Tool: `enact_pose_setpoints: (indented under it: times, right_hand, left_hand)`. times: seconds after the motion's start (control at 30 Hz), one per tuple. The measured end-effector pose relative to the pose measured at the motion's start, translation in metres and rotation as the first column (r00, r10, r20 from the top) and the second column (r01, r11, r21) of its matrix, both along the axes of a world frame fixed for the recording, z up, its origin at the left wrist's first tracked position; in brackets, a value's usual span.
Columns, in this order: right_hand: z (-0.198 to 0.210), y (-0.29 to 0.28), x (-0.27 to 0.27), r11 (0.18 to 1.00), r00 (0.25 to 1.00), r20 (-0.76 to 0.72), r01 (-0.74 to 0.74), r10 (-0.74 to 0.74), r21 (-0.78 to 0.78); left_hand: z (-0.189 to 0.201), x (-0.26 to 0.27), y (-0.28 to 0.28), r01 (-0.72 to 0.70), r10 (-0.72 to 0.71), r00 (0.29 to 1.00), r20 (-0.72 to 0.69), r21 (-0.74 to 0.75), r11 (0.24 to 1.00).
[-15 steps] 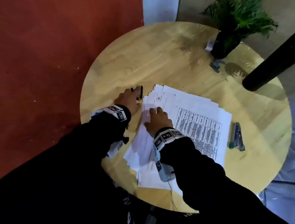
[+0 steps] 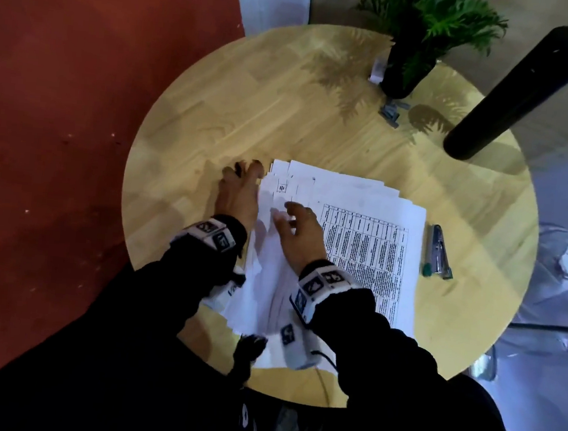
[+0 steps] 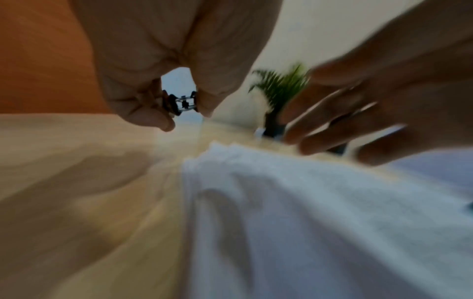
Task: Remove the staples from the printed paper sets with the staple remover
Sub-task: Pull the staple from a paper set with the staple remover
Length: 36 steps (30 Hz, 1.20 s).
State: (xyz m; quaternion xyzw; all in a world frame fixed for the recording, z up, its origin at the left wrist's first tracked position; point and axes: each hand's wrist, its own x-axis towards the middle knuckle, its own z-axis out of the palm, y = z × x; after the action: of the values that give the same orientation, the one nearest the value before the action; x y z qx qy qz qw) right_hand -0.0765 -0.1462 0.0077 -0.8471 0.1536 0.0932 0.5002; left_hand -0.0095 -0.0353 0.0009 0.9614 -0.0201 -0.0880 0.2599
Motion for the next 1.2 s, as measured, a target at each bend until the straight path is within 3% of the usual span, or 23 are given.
enact_pose_setpoints:
  times: [0.07, 0.13, 0.17, 0.23, 0.33, 0.43, 0.5, 0.53, 0.6, 0.67, 0.73, 0.87, 1.1, 1.2]
  right_hand:
    - [0.014, 0.004, 0.005, 0.900, 0.978, -0.105, 0.208, -0.181, 0.383]
    - [0.023, 0.000, 0.005, 0.681, 0.955, -0.232, 0.295, -0.186, 0.670]
    - [0.027, -0.007, 0.002, 0.609, 0.949, -0.266, 0.312, -0.168, 0.729]
    - [0.033, -0.024, -0.011, 0.544, 0.948, -0.273, 0.316, -0.161, 0.777]
    - [0.032, -0.050, -0.033, 0.471, 0.964, -0.227, 0.265, -0.137, 0.841]
    - [0.024, -0.064, -0.051, 0.550, 0.971, -0.200, 0.238, -0.129, 0.801]
    - [0.013, -0.065, -0.061, 0.598, 0.931, -0.258, 0.363, -0.257, 0.715]
    - [0.005, -0.065, -0.066, 0.667, 0.907, -0.264, 0.421, -0.329, 0.615]
    - [-0.013, -0.064, -0.080, 0.816, 0.890, -0.214, 0.454, -0.402, 0.358]
    - [-0.027, -0.060, -0.094, 0.918, 0.932, -0.152, 0.354, -0.330, 0.180]
    - [-0.038, -0.056, -0.104, 0.972, 0.970, -0.121, 0.221, -0.211, 0.075]
    - [-0.055, -0.055, -0.107, 0.989, 0.984, -0.107, 0.144, -0.140, 0.026]
    - [-0.058, -0.063, -0.108, 0.997, 0.994, -0.090, 0.068, -0.066, 0.023]
    - [-0.058, -0.065, -0.107, 0.997, 0.993, -0.104, 0.056, -0.051, 0.047]
  left_hand:
    - [0.018, -0.019, -0.018, 0.101, -0.101, 0.995, 0.012, -0.121, 0.987]
    - [0.024, -0.038, -0.033, 0.216, -0.230, 0.973, -0.018, -0.285, 0.934]
    - [0.026, -0.044, -0.037, 0.262, -0.291, 0.956, -0.023, -0.374, 0.890]
    - [0.030, -0.053, -0.038, 0.344, -0.399, 0.917, -0.022, -0.466, 0.815]
    - [0.034, -0.067, -0.038, 0.506, -0.559, 0.829, -0.002, -0.423, 0.751]
    - [0.032, -0.085, -0.038, 0.638, -0.688, 0.724, -0.053, -0.327, 0.697]
    - [0.025, -0.088, -0.038, 0.690, -0.727, 0.679, -0.104, -0.249, 0.680]
    - [0.022, -0.086, -0.037, 0.672, -0.697, 0.703, -0.138, -0.191, 0.715]
    - [0.012, -0.077, -0.032, 0.538, -0.530, 0.824, -0.202, -0.017, 0.843]
    - [-0.001, -0.067, -0.028, 0.342, -0.310, 0.922, -0.232, 0.109, 0.933]
    - [-0.010, -0.061, -0.027, 0.193, -0.154, 0.953, -0.260, 0.134, 0.972]
    - [-0.022, -0.055, -0.033, 0.050, -0.009, 0.963, -0.270, 0.144, 0.988]
    - [-0.031, -0.043, -0.057, -0.068, 0.041, 0.926, -0.374, -0.058, 0.996]
    - [-0.035, -0.042, -0.057, -0.192, 0.126, 0.913, -0.388, -0.139, 0.971]
